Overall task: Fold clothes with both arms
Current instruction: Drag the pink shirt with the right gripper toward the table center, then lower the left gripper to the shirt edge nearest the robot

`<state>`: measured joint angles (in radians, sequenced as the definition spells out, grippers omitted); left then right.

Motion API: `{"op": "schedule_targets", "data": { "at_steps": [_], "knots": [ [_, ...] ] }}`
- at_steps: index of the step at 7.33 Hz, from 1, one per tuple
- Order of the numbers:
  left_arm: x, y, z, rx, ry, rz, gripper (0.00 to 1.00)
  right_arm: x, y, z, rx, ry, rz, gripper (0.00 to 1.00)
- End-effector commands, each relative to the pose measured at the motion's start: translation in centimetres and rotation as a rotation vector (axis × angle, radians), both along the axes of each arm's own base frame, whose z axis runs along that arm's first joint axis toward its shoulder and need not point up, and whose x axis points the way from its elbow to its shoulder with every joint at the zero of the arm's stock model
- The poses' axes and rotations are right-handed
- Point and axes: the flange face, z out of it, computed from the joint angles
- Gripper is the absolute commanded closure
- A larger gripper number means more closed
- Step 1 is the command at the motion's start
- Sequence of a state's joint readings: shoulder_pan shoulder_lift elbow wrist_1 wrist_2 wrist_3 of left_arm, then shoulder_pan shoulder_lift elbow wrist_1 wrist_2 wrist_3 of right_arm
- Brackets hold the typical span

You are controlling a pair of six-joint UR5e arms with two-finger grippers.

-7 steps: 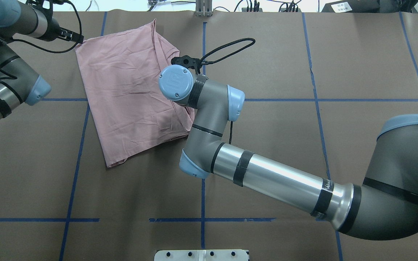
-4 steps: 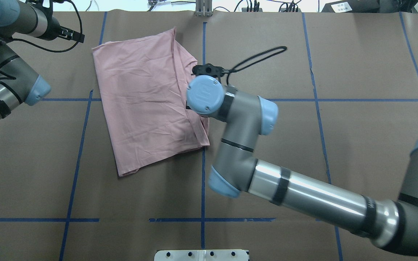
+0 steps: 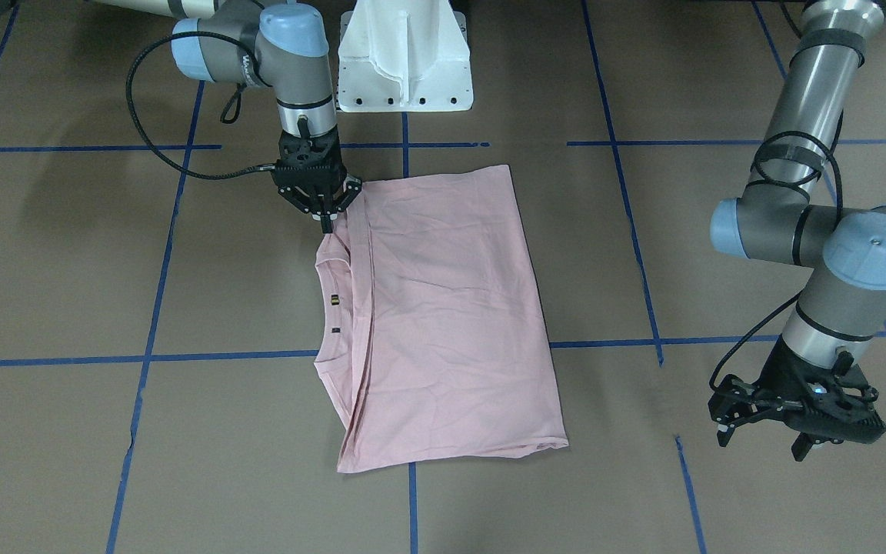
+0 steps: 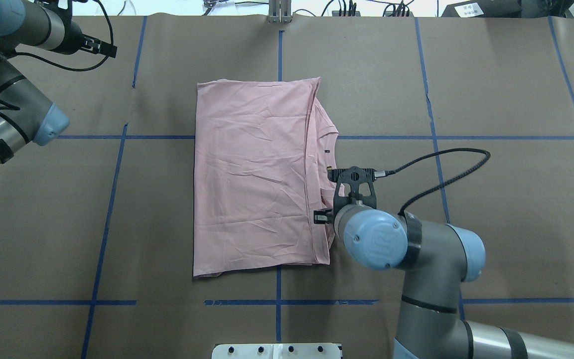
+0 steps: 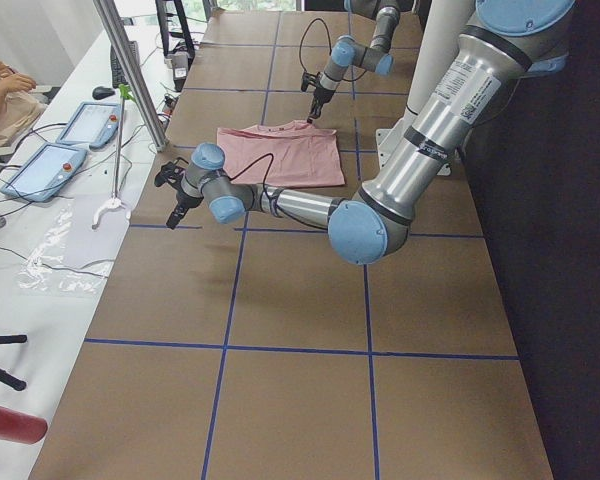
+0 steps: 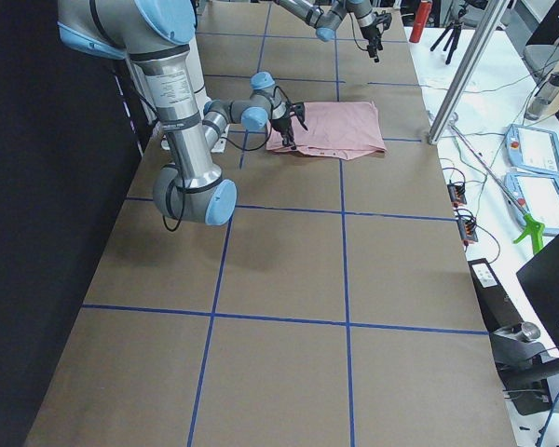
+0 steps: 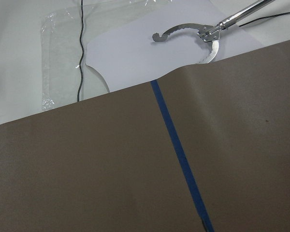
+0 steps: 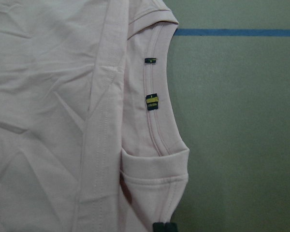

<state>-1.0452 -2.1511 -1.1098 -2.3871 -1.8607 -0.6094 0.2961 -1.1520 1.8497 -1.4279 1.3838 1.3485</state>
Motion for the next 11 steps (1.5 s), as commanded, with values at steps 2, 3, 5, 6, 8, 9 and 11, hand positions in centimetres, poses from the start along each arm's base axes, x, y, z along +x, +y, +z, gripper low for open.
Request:
{"op": "schedule_targets", "data": {
  "at_steps": [2,3,5,6,8,9,11],
  "knots": [
    [0.3,0.2,-0.3,0.004,0.005,0.004,0.0,0.2,2.0,1.1,0.008,0.012,-0.001,1.0],
    [0.4,0.3,-0.5,0.008,0.007,0.005,0.0,0.3,2.2,1.5,0.015,0.018,0.003,0.01],
    [0.8,3.0,-2.1,0.033,0.041,0.043,0.0,3.6,3.3,1.0,0.027,-0.021,0.0,0.0],
    [0.6,5.7,-2.5,-0.033,0.137,0.061,0.0,5.6,4.3,1.7,0.032,-0.047,-0.008,0.0],
    [5.6,17.5,-6.2,-0.149,0.329,0.101,0.0,5.9,4.6,1.9,0.04,-0.089,-0.009,0.0],
    [6.8,23.9,-7.7,-0.206,0.401,0.114,0.0,5.9,4.6,1.8,0.042,-0.091,-0.008,0.0],
    [12.2,33.6,-9.1,-0.334,0.471,0.082,0.0,5.8,4.5,1.8,0.043,-0.091,-0.007,0.0]
  ]
}}
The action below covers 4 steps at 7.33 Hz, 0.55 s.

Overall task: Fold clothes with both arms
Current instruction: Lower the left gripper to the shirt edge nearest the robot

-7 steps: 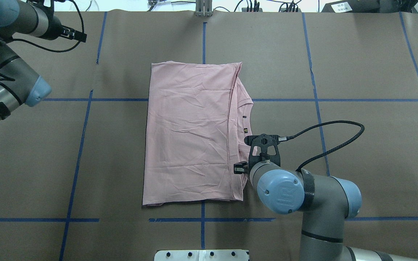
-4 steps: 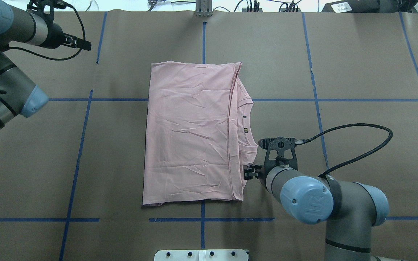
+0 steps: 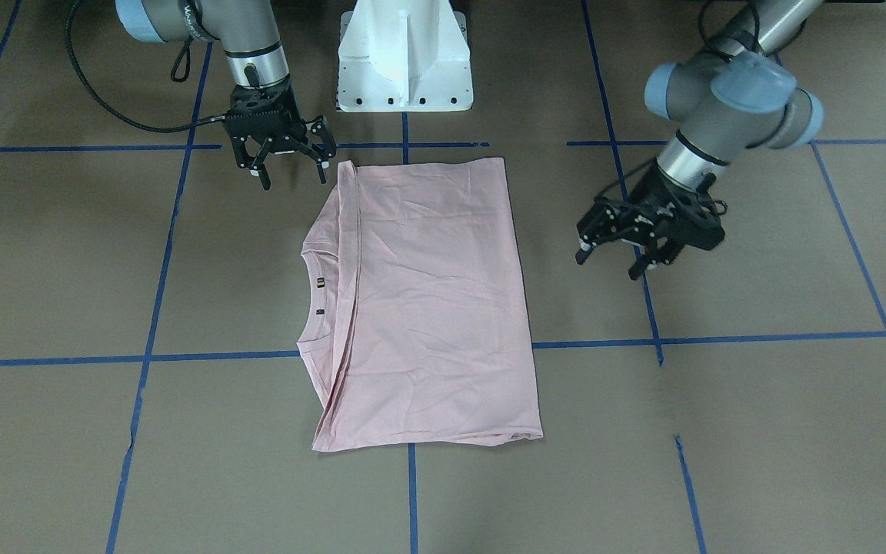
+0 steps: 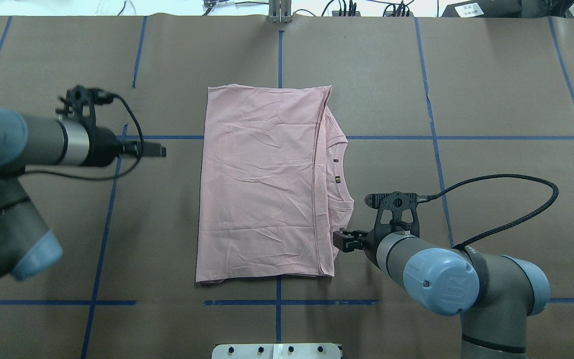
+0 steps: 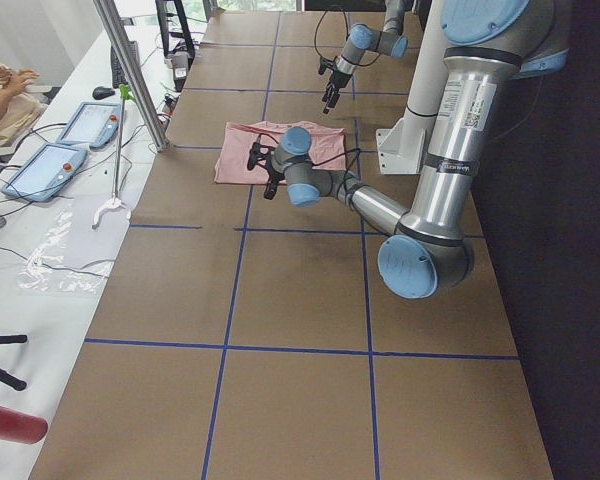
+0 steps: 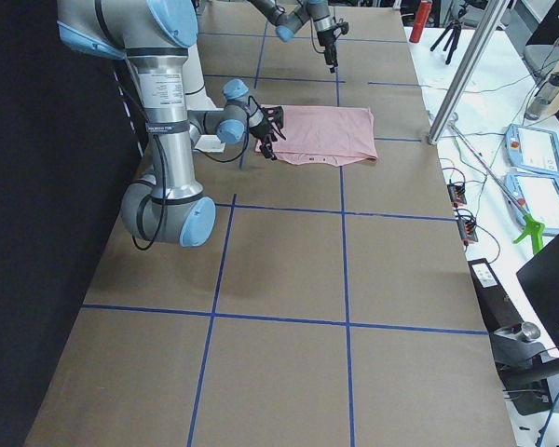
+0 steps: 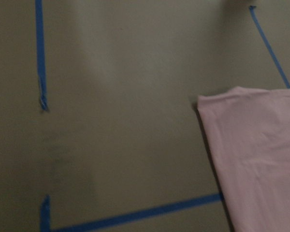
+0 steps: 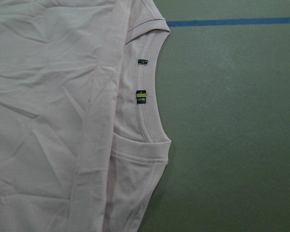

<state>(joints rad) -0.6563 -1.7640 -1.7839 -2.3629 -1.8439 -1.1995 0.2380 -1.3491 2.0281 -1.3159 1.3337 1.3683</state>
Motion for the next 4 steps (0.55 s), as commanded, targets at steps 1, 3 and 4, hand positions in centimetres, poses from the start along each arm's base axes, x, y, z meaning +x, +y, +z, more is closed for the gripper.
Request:
{"op": "schedule_targets", "data": {
  "at_steps": [1,3,4],
  "knots": [
    [6.0,9.3,-1.4,-0.151,0.023,-0.008,0.0,-0.1,0.0,-0.1,0.003,-0.003,0.001,0.0],
    [10.9,13.0,-2.8,-0.219,-0.043,-0.025,0.0,-0.1,0.0,-0.1,-0.008,-0.008,0.013,0.0],
    [12.5,13.0,-4.7,-0.235,-0.087,-0.021,0.0,-0.1,0.0,-0.2,-0.01,-0.011,0.016,0.0]
  ]
}}
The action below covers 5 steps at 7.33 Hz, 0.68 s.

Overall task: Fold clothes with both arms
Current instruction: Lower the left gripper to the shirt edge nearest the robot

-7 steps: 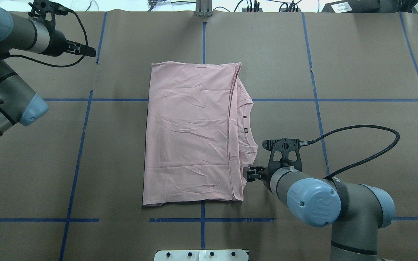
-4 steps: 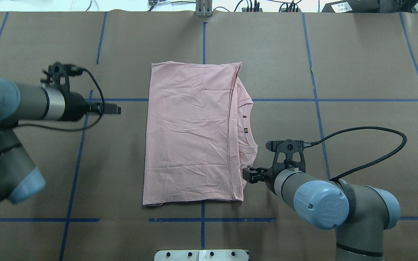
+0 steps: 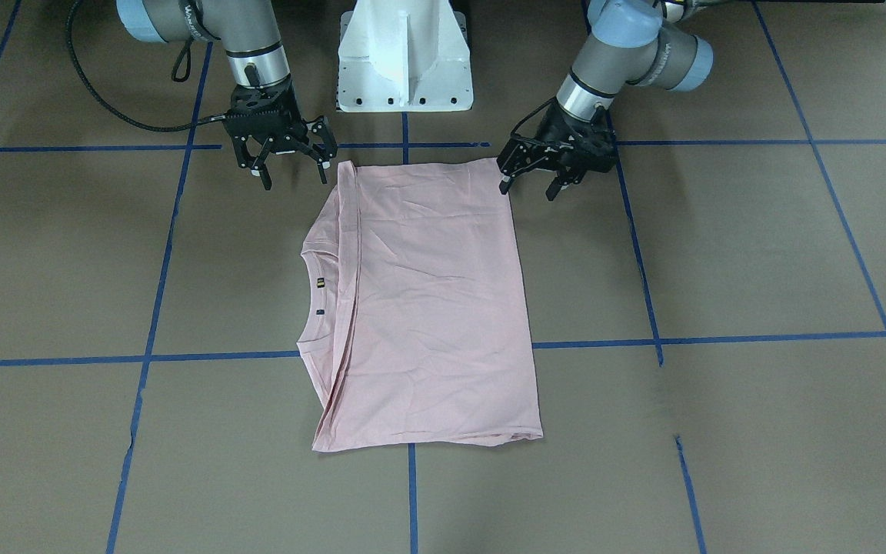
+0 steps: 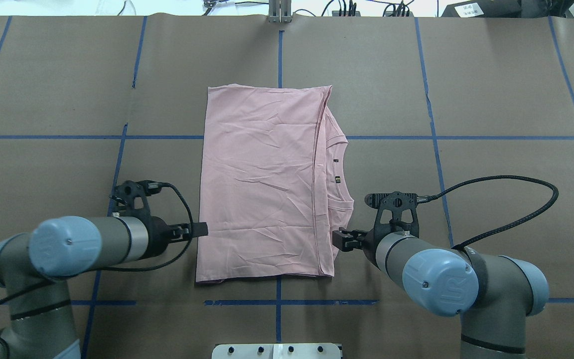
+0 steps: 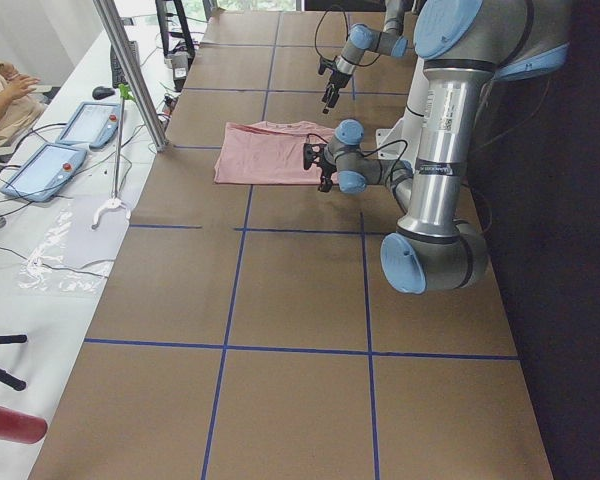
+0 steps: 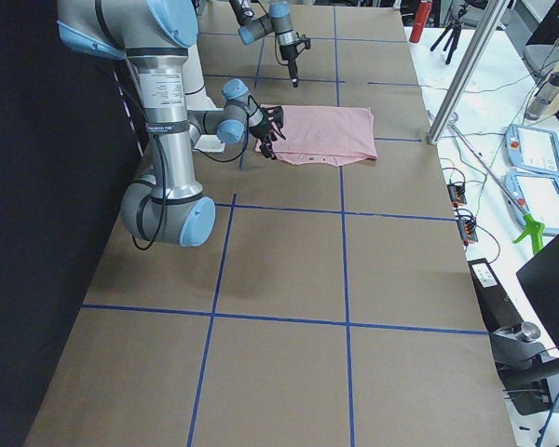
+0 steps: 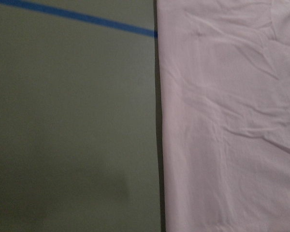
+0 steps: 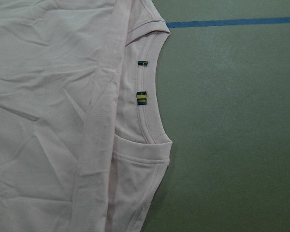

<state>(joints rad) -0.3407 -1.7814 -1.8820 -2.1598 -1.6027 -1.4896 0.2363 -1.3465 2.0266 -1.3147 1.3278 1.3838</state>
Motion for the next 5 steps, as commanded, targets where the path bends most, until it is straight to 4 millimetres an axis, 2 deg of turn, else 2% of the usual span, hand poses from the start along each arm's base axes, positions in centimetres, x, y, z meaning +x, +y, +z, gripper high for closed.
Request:
{"op": "schedule_targets", "data": {
  "at_steps": [1,5],
  "knots": [
    [3.9,2.4,-2.4,-0.052,-0.082,0.024,0.0,-0.1,0.1,-0.1,-0.007,-0.006,0.006,0.0],
    [4.7,4.5,-1.8,-0.058,-0.093,0.058,0.0,-0.3,0.3,0.0,-0.006,-0.004,0.002,0.0]
  ]
}}
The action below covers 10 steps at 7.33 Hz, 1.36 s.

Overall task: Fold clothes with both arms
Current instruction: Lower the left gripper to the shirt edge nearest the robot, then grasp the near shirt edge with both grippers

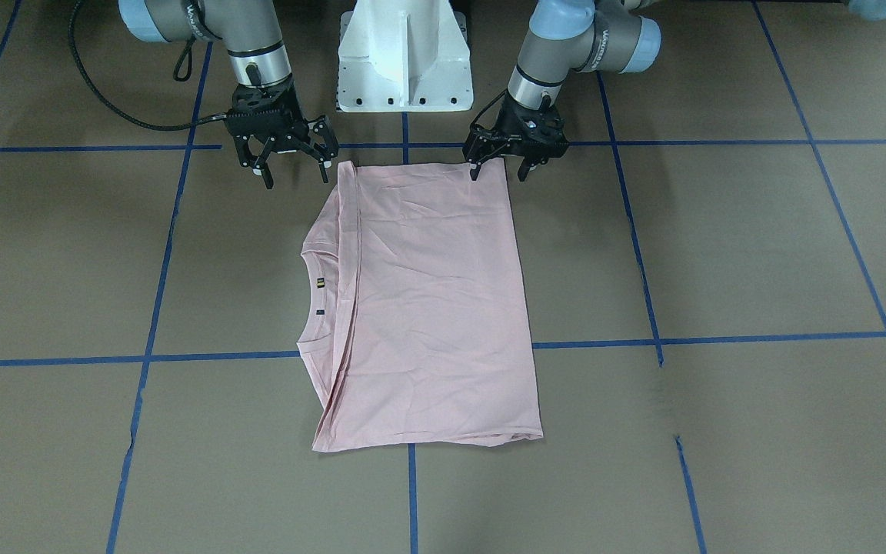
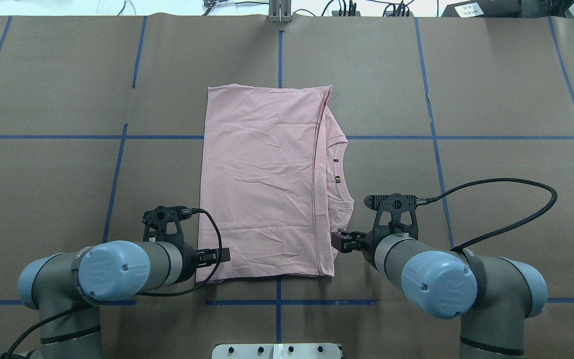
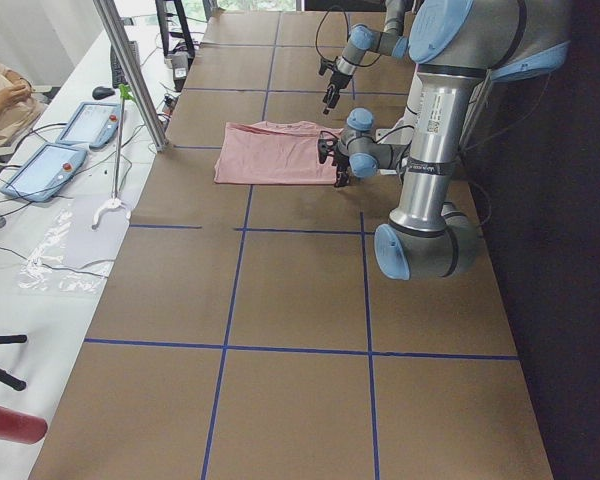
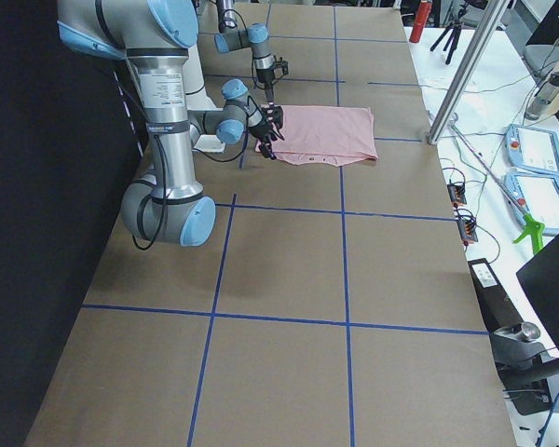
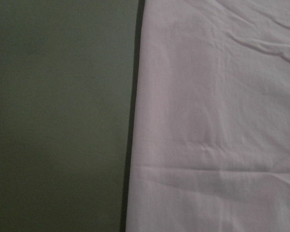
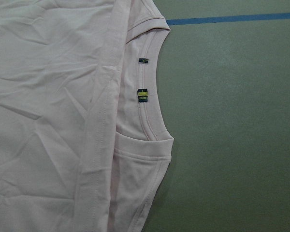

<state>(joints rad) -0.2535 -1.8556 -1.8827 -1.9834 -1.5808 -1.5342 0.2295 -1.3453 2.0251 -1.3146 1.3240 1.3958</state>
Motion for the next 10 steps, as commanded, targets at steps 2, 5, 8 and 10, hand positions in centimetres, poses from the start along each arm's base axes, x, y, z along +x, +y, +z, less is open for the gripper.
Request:
{"op": "schedule_targets", "data": {
  "at_steps": [2,5,8,10],
  "knots": [
    [0.9,2.1,0.0,-0.034,0.008,0.014,0.09,0.0,0.0,0.1,0.0,0.002,-0.001,0.0],
    [0.9,2.4,0.0,-0.039,0.01,0.008,0.18,0.0,0.0,0.1,0.0,0.002,-0.001,0.0],
    [0.7,2.4,0.6,-0.04,0.0,0.006,0.24,0.0,0.1,0.2,-0.001,0.003,-0.001,0.0],
    [0.6,2.4,0.5,-0.052,0.006,-0.005,0.66,-0.1,0.0,0.2,-0.001,0.003,-0.001,0.0]
  ]
}}
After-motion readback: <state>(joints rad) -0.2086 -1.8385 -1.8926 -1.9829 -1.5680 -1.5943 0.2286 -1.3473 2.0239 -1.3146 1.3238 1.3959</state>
